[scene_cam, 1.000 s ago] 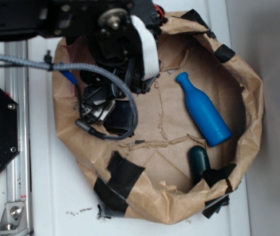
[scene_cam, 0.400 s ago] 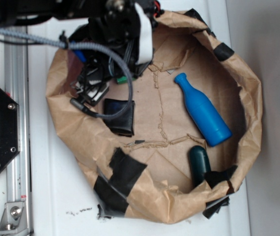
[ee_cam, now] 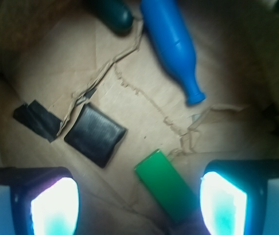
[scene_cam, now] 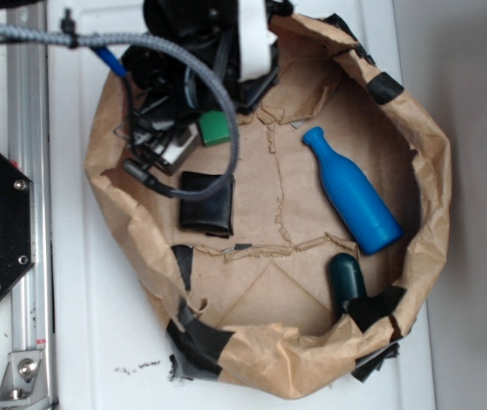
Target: Grab the green block.
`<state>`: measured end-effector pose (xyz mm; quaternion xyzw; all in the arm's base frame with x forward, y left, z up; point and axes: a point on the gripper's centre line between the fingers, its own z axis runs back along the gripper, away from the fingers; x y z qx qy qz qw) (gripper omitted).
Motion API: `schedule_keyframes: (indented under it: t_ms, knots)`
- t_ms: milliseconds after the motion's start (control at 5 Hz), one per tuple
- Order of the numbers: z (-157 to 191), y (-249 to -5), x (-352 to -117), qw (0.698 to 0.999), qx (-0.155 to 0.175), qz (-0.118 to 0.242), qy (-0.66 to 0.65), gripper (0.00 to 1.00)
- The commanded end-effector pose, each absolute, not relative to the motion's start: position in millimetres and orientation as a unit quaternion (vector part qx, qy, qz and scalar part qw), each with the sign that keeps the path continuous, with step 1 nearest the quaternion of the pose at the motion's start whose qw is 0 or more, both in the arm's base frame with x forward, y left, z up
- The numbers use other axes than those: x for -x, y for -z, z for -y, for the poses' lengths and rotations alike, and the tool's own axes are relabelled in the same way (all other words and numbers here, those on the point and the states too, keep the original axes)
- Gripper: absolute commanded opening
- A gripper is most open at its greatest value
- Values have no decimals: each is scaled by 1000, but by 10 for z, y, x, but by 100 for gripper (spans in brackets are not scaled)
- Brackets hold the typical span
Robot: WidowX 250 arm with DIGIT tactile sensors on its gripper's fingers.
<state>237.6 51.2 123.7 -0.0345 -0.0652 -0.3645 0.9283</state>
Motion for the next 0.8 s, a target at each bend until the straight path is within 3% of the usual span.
schedule_keyframes:
  t_ms: [0, 400, 600]
  knots:
    - [-323, -1157, -2454, 921, 15, 85, 380, 100]
    - [-380, -789, -2313, 918, 23, 65, 391, 100]
    - [-587, -770, -2161, 918, 23, 70, 389, 100]
